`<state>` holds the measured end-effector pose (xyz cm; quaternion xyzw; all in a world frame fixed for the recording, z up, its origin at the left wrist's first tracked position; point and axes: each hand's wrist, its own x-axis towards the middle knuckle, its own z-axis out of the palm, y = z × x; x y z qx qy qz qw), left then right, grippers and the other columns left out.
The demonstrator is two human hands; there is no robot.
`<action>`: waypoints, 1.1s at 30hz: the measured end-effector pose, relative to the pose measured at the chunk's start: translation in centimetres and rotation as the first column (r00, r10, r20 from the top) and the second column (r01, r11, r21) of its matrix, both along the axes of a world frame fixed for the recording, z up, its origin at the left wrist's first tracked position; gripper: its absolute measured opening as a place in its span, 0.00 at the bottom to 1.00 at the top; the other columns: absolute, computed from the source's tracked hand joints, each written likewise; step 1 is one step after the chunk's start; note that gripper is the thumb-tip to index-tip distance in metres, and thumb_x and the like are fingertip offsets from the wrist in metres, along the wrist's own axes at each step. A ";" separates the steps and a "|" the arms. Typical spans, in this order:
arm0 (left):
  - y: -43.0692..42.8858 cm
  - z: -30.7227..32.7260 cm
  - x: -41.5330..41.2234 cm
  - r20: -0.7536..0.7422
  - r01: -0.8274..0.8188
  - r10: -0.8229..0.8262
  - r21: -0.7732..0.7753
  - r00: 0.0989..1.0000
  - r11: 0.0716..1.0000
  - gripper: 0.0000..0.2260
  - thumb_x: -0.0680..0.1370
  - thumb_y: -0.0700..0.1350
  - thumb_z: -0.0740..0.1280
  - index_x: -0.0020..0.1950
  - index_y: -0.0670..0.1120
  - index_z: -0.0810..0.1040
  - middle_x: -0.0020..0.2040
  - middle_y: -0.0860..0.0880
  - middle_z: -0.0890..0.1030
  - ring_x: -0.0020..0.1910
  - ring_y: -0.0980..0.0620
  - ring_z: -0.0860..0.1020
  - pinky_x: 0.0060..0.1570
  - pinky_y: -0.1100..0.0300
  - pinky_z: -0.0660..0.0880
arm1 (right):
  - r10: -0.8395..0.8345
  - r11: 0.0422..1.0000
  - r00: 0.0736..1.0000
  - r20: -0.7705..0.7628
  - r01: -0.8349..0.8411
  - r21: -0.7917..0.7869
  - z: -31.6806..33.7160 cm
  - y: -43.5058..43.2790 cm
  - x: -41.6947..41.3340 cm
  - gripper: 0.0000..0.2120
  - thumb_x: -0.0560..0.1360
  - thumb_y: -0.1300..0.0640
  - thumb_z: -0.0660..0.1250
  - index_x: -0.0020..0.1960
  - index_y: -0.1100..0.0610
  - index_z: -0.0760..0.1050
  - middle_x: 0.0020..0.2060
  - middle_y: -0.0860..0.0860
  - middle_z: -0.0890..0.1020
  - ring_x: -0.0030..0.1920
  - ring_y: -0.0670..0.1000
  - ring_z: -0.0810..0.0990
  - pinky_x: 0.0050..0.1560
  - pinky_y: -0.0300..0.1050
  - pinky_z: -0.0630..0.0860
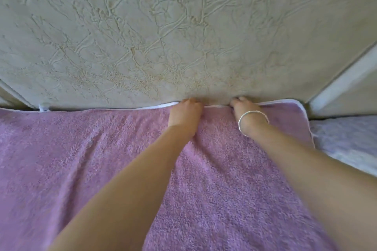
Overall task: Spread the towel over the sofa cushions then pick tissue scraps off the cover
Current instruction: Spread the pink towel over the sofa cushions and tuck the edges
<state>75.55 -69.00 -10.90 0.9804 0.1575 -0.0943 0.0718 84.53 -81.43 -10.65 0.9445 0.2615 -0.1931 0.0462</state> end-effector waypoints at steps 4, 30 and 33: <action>-0.9 -1.5 2.1 -0.032 -0.072 0.074 0.067 0.997 0.995 0.12 0.80 0.40 0.59 0.61 0.43 0.75 0.61 0.42 0.75 0.60 0.41 0.74 0.51 0.49 0.74 | 0.066 0.998 0.997 0.037 -0.066 -0.003 -1.0 -0.1 0.6 0.19 0.79 0.69 0.49 0.68 0.64 0.63 0.67 0.62 0.67 0.63 0.63 0.74 0.59 0.56 0.72; -4.5 -3.6 3.3 0.197 -0.095 0.093 0.003 0.976 0.995 0.12 0.80 0.46 0.57 0.53 0.41 0.75 0.52 0.41 0.79 0.54 0.42 0.75 0.39 0.48 0.74 | 0.039 0.984 0.917 0.396 -0.104 0.145 -2.9 -3.3 2.2 0.09 0.69 0.63 0.61 0.45 0.60 0.79 0.42 0.56 0.83 0.40 0.52 0.83 0.39 0.43 0.77; -5.3 -2.4 2.9 0.168 -0.130 0.129 -0.004 0.977 0.992 0.17 0.81 0.52 0.55 0.55 0.41 0.76 0.54 0.41 0.79 0.55 0.42 0.76 0.46 0.49 0.73 | 0.061 0.972 0.975 0.212 -0.107 0.211 -3.7 -5.1 1.9 0.15 0.79 0.55 0.54 0.62 0.59 0.68 0.62 0.56 0.72 0.63 0.57 0.69 0.61 0.54 0.64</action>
